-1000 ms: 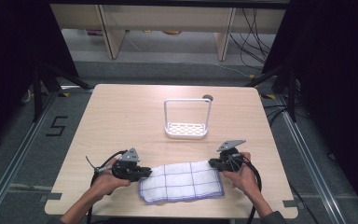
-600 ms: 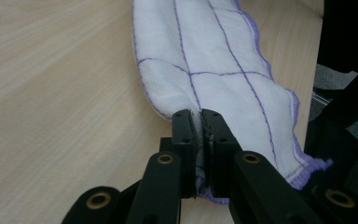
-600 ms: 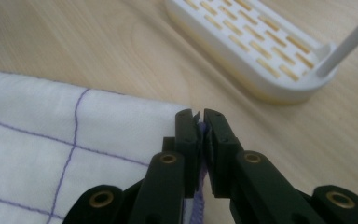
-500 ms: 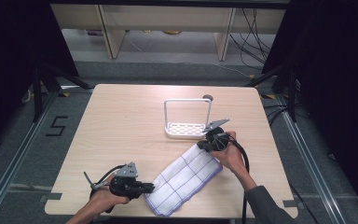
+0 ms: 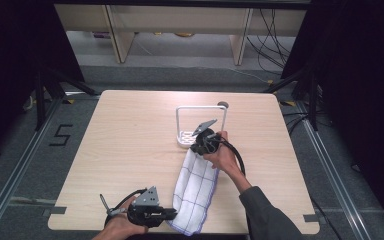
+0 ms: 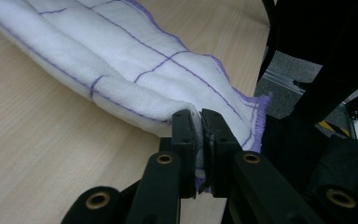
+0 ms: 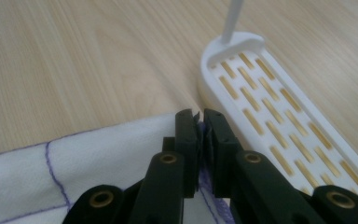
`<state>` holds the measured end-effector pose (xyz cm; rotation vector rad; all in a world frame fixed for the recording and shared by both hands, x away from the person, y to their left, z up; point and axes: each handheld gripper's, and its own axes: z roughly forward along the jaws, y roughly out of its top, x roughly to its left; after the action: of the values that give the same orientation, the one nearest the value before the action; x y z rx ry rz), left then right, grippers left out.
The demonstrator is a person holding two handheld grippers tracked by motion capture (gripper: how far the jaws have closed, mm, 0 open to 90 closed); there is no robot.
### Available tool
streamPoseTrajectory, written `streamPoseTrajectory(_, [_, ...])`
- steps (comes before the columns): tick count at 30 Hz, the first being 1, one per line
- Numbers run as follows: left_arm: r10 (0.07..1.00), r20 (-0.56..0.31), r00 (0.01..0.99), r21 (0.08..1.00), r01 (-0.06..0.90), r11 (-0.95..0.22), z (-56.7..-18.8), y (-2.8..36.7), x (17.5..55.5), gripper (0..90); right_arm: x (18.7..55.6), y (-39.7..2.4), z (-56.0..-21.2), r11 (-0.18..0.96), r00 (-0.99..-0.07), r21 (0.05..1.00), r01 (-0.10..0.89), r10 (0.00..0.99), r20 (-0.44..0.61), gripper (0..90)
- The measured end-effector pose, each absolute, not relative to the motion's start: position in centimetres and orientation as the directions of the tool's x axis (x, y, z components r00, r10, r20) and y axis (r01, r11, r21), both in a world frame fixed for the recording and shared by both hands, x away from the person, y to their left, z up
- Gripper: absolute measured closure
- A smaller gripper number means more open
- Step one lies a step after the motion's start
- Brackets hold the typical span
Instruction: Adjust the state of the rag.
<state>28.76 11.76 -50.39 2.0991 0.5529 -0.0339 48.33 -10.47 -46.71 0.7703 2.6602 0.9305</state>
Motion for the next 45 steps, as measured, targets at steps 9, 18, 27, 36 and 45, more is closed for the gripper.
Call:
streamPoseTrajectory(9, [0.352,-0.228,0.908,0.790,0.384,-0.479,-50.4,11.1,27.2,78.9,48.7,-6.6,-48.1,0.675,-0.877,0.631,0.382,0.480,0.017,84.7])
streamPoseTrajectory(18, [0.387,-0.224,0.894,0.815,0.390,-0.430,-48.5,12.4,28.1,51.0,48.4,-7.2,-46.9,0.580,-0.831,0.699,0.419,0.555,0.037,54.5])
streamPoseTrajectory(27, [0.583,-0.157,0.797,0.848,0.412,-0.334,-46.2,15.1,35.4,46.0,46.0,-12.9,-44.6,0.522,-0.776,0.723,0.453,0.630,0.031,51.2])
streamPoseTrajectory(36, [0.679,-0.144,0.720,0.801,0.487,-0.348,-47.9,13.7,41.8,42.6,46.0,-15.8,-46.9,0.501,-0.708,0.662,0.557,0.703,0.064,50.7])
streamPoseTrajectory(45, [0.697,-0.134,0.705,0.758,0.526,-0.387,-49.6,12.5,45.0,40.5,46.6,-15.4,-48.4,0.493,-0.676,0.623,0.608,0.733,0.080,48.2])
